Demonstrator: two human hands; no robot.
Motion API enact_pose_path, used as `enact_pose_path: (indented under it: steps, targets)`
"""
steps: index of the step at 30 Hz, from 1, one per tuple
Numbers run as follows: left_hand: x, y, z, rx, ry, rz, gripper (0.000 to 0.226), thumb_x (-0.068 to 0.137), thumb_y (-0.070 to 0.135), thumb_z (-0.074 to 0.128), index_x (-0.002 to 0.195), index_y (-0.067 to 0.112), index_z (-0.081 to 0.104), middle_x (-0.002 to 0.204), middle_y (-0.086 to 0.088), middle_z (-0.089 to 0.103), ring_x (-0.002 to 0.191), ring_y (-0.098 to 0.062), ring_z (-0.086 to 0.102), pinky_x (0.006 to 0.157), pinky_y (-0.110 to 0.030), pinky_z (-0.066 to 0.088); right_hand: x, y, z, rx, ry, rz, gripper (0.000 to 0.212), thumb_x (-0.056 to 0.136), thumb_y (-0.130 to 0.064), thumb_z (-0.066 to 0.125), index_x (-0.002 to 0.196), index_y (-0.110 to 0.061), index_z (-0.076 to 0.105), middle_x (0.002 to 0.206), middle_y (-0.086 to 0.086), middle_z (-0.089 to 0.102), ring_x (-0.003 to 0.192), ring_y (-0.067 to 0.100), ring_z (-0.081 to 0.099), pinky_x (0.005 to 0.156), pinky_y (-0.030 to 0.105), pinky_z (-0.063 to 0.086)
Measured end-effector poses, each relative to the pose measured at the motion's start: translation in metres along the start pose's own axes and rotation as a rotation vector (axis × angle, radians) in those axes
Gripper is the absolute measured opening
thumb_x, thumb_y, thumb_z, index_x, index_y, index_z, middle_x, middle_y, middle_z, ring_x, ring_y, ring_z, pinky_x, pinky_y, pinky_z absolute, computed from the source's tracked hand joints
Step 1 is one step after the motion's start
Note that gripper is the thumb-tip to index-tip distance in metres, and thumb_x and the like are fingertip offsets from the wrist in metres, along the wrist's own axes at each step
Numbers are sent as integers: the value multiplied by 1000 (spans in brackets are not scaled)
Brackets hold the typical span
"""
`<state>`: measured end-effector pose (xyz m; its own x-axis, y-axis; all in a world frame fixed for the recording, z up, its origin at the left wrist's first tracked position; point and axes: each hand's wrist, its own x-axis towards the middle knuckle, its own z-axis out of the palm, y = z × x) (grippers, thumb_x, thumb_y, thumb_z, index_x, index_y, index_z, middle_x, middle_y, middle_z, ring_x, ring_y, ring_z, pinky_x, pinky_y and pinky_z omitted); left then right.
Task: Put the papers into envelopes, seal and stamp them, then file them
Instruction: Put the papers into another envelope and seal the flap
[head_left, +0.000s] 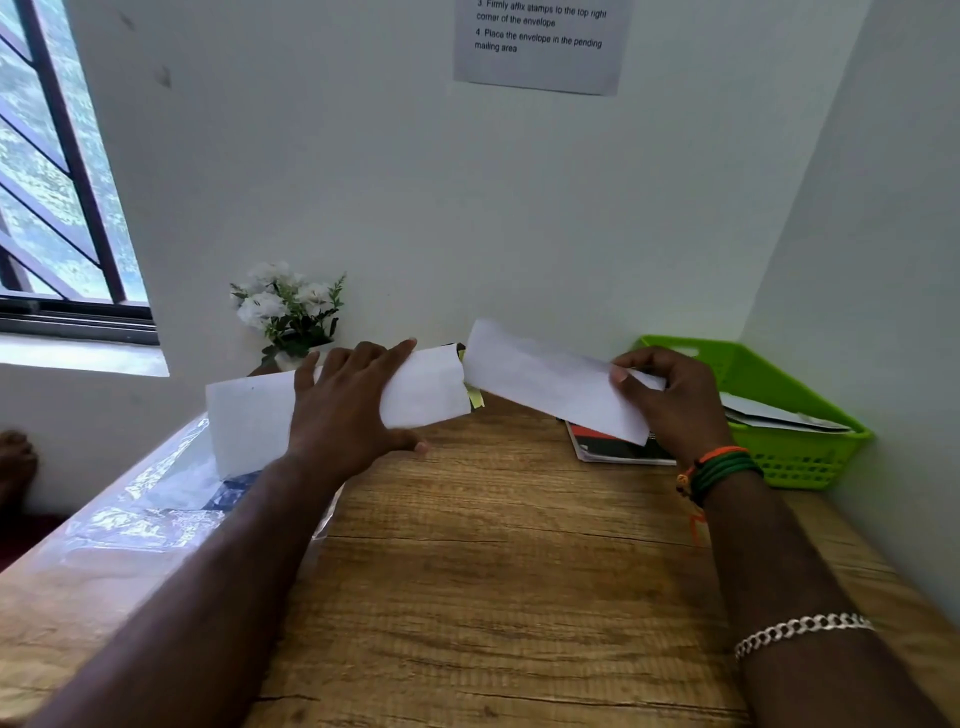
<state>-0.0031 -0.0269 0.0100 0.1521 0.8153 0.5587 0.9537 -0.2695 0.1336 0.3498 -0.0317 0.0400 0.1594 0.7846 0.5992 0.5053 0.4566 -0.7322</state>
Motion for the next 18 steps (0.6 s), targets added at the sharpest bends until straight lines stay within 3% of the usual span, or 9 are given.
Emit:
enact_pose_path:
  steps: [6, 12, 18]
  targets:
    - [-1, 0, 0, -7, 16, 10, 123, 52, 90, 71, 156, 38, 32, 140, 4, 52, 135, -28, 41, 120, -59, 19, 0, 6, 0, -29, -71, 27, 5, 87, -8, 73, 88, -12, 74, 86, -12, 69, 73, -15, 60, 66, 9, 45]
    - [-1, 1, -1, -15, 16, 9, 120, 55, 88, 71, 157, 37, 32, 140, 3, 51, 136, -29, 41, 120, -60, 19, 3, 6, -3, 24, -63, 30, 4, 88, -8, 73, 90, -12, 74, 87, -4, 70, 70, -13, 60, 61, 5, 45]
    - [0, 2, 0, -12, 13, 12, 120, 55, 87, 72, 157, 37, 31, 141, 3, 51, 135, -28, 41, 120, -60, 18, 2, 7, -3, 24, -66, 22, 4, 87, -8, 74, 90, -12, 75, 88, -8, 70, 71, -14, 60, 60, 5, 44]
